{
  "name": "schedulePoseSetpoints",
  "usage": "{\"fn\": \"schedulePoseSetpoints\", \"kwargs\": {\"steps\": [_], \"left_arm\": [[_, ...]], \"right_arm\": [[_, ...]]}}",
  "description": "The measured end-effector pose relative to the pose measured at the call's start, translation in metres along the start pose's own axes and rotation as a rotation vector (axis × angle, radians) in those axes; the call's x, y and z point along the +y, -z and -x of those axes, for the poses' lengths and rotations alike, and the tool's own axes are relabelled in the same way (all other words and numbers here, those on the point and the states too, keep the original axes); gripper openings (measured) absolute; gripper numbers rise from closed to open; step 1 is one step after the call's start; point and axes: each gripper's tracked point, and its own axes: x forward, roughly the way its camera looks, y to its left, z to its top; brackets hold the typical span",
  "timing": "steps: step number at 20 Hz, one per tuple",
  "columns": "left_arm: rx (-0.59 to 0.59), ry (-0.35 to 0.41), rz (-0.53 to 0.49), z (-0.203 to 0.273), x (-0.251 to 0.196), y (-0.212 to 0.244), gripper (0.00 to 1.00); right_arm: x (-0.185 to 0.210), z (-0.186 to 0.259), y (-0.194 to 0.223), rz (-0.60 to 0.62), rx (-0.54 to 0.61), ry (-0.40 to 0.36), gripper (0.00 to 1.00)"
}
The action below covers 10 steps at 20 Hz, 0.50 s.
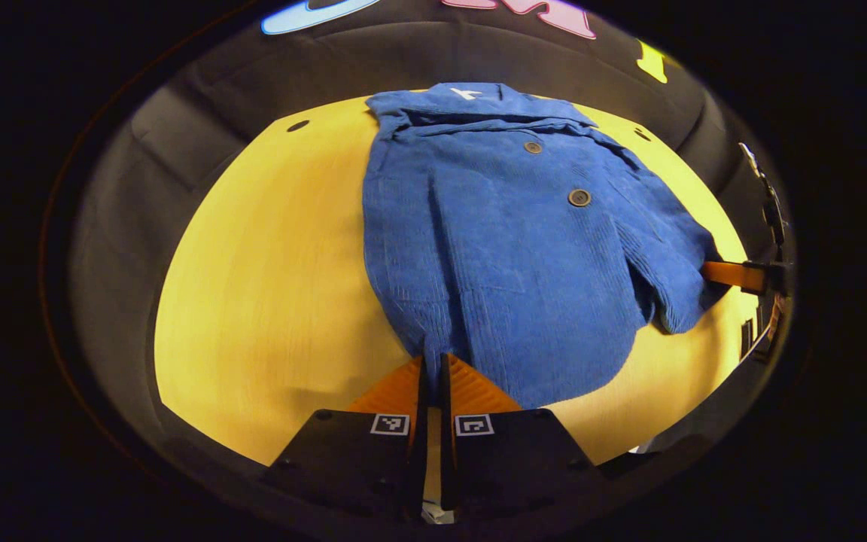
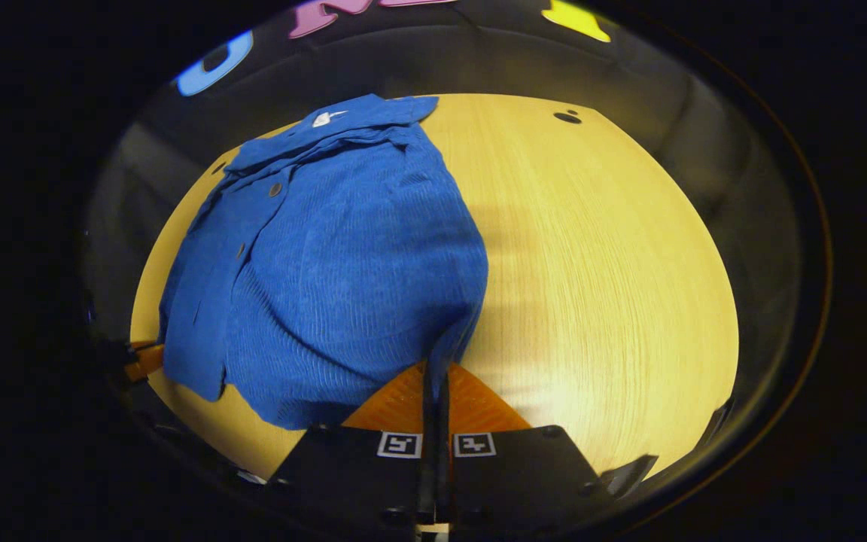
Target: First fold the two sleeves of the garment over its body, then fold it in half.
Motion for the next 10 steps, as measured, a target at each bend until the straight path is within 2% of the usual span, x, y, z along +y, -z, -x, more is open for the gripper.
{"fn": "schedulePoseSetpoints", "kwargs": {"steps": [1,3,6,10], "left_arm": [[0.001,0.037,0.010,0.001,-0.008,0.000,0.00],[0.003,0.053,-0.001,0.002,-0.013,0.001,0.00],[-0.005,0.111,0.077,0.002,-0.024,-0.008,0.00],[-0.058,0.114,0.100,0.013,-0.024,-0.036,0.00]], "right_arm": [[0.005,-0.001,0.002,0.021,0.007,-0.045,0.02],[0.003,0.000,-0.001,0.012,0.002,-0.089,0.02],[0.008,-0.001,-0.002,-0.015,-0.005,-0.105,0.01],[0.027,0.004,-0.024,-0.059,-0.030,-0.142,0.01]]}}
